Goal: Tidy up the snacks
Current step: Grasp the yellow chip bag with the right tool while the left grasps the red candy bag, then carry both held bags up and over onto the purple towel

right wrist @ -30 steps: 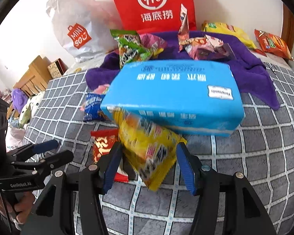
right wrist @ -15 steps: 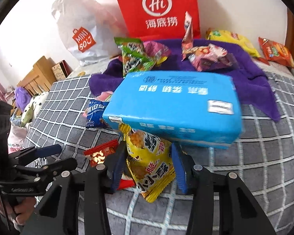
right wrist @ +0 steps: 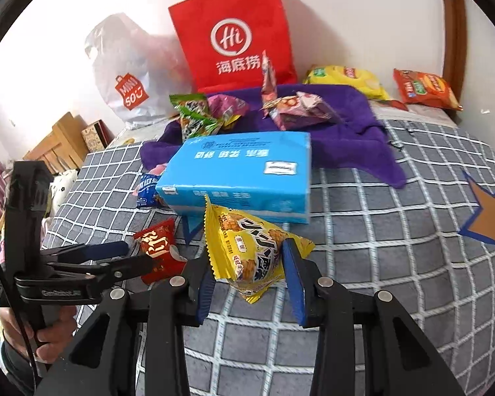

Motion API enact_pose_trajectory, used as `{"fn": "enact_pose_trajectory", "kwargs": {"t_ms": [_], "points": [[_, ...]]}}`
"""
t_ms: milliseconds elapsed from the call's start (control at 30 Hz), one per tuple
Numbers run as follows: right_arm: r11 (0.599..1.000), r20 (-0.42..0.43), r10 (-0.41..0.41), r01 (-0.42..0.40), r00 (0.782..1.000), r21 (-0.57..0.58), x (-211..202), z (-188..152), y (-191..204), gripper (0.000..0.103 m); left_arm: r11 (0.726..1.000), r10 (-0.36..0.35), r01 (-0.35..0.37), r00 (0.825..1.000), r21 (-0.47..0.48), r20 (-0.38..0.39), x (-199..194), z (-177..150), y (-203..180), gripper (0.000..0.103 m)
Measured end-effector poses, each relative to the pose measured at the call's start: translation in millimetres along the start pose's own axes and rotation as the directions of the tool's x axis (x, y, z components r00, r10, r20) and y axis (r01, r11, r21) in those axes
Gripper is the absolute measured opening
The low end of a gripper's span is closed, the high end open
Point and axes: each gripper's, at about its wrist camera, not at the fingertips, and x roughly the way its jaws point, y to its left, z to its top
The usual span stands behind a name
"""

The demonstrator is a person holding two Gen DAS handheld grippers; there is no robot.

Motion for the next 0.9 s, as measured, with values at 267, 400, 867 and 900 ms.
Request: {"fn": "enact_pose_trajectory", "kwargs": {"t_ms": [267,400,867,900], "points": [[0.998,0.021,-0.047,0.046,0.999,0.034,-25.7,-6.0,-25.9,0.038,0.999,0.026,-0.026,1.0,0.033,0.014,17.9,10.4,-22.1,0.08],[0.997,0.025,-0.055,0.053,0.998,0.061,-29.6,-9.4,-36.3,0.038,0.991,0.102,-0.105,0.994,0.08,0.046,26.0,13.6,-35.2,0.075],[0.997,0.031,-0.052,0.05,0.998,0.066,-31.4,-7.3,-34.2,0.037,0.978,0.181,-0.186,0.982,0.096,0.055,15.8,12.3,-33.5,0.046],[0.997,0.031,-0.051,0.049,0.998,0.065,-31.3,-6.3,-32.9,0.037,0.978,0.179,-0.183,0.982,0.095,0.056,14.6,11.7,-33.5,0.046]]}}
